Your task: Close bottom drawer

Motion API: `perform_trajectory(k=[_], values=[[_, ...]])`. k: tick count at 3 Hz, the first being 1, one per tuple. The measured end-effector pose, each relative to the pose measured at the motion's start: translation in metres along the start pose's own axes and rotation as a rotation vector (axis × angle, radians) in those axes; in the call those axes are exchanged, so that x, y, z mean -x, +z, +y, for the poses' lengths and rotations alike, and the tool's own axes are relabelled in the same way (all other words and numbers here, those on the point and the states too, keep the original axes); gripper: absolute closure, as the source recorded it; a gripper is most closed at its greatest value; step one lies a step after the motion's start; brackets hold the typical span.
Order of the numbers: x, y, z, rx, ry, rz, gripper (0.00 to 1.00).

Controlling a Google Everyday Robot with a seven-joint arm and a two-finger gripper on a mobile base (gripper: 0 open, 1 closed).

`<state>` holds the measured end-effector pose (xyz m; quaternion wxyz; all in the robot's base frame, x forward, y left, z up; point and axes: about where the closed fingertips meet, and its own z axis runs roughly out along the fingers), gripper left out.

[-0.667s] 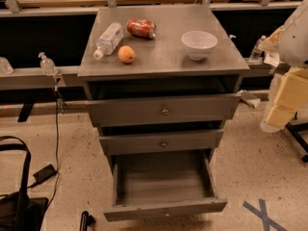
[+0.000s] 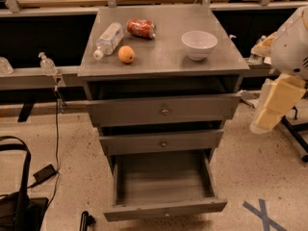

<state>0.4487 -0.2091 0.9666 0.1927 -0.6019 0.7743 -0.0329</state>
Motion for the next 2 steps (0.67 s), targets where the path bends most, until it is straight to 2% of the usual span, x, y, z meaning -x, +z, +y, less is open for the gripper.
perform_trajectory(k=[1, 2], values=[[0.004, 0.084, 0.024, 0.097, 0.02, -0.146, 0.0], [0.016, 0.131, 0.05, 0.174, 0.068, -0.244, 0.0]])
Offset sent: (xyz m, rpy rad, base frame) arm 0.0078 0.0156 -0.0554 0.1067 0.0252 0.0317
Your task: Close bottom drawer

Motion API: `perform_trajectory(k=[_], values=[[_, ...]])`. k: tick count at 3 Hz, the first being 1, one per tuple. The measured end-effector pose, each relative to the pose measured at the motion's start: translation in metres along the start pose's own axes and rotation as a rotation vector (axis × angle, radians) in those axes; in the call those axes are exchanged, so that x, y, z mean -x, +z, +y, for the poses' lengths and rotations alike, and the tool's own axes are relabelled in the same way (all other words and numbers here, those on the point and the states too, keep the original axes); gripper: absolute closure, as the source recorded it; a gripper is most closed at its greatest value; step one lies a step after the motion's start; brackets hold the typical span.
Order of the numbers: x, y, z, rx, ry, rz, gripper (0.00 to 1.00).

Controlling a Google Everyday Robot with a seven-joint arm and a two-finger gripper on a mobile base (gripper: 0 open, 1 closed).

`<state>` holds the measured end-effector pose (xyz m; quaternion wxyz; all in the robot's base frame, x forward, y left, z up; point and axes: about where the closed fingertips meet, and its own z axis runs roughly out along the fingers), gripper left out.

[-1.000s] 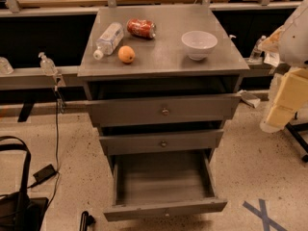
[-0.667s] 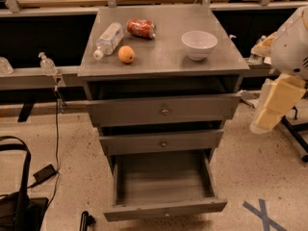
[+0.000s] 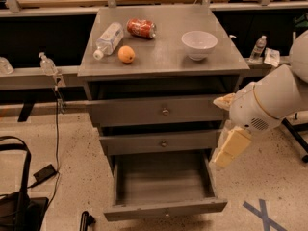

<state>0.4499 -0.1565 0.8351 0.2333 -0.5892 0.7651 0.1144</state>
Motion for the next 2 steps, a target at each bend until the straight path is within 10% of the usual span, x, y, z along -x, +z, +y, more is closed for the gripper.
perform_trajectory(k=[2], values=[[0.008, 0.035, -0.002, 0.051, -0.045, 0.0, 0.0]])
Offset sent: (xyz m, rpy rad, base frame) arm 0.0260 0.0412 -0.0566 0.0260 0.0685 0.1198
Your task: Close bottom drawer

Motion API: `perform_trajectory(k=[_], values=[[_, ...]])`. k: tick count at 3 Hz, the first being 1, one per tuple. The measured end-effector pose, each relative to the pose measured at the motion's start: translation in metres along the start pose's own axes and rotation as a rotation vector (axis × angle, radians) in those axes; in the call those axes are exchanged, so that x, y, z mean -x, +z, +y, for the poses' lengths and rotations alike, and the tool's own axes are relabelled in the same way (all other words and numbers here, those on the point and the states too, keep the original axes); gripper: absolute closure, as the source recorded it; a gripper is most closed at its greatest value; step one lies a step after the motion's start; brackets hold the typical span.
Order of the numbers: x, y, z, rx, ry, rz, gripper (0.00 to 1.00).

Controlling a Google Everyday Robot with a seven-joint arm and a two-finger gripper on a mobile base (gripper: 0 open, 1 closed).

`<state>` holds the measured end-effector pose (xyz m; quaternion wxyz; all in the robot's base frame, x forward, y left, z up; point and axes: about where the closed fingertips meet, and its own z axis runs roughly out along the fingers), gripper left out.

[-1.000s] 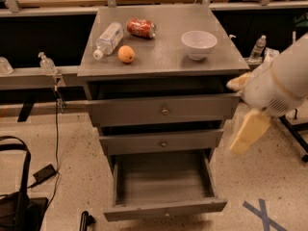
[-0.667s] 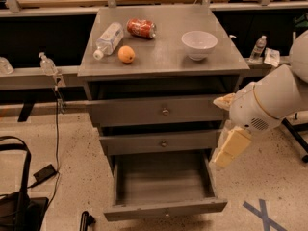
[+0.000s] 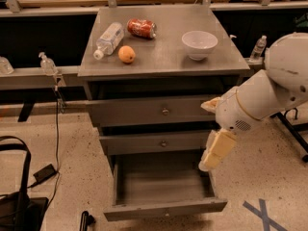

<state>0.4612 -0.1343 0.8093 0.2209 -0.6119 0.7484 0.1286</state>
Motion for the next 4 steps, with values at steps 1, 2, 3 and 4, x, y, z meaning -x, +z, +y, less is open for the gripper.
perform_trajectory(k=[1, 2, 3, 4], values=[[0.011, 0.048, 0.021, -0.027, -0.102, 0.059, 0.0], [0.0, 0.121, 0.031, -0.047, -0.104, 0.011, 0.0], [0.009, 0.117, 0.013, -0.113, -0.109, -0.013, 0.0], [-0.002, 0.137, 0.016, -0.046, -0.132, -0.009, 0.0]])
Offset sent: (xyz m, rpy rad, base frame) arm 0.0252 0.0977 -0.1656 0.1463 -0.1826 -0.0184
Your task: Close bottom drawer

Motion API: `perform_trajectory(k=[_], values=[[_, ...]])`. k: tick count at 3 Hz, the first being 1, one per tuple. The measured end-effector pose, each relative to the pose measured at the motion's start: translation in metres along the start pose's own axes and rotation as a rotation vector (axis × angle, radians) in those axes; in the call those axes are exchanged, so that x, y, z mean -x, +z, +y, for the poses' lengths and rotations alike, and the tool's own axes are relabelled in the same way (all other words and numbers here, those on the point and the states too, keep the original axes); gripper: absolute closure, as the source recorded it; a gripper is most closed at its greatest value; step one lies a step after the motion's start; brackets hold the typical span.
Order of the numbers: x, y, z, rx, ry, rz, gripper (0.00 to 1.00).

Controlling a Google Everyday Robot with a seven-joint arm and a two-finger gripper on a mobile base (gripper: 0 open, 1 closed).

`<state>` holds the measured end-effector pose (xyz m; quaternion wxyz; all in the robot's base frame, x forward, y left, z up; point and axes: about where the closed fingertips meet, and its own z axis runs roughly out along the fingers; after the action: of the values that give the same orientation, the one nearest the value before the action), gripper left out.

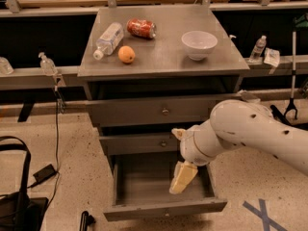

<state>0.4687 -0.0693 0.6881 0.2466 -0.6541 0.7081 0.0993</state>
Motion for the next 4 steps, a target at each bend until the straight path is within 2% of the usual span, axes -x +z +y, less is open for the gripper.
perform_trajectory(k=[1, 2, 3, 4], values=[[-0.061, 0.058, 0.016, 0.087, 0.009, 0.005, 0.0], [-0.143, 0.133, 0.045, 0.102, -0.007, -0.07, 0.0], [-0.143, 0.135, 0.044, 0.097, -0.004, -0.074, 0.0], [-0.164, 0.149, 0.039, 0.08, 0.024, -0.039, 0.0]])
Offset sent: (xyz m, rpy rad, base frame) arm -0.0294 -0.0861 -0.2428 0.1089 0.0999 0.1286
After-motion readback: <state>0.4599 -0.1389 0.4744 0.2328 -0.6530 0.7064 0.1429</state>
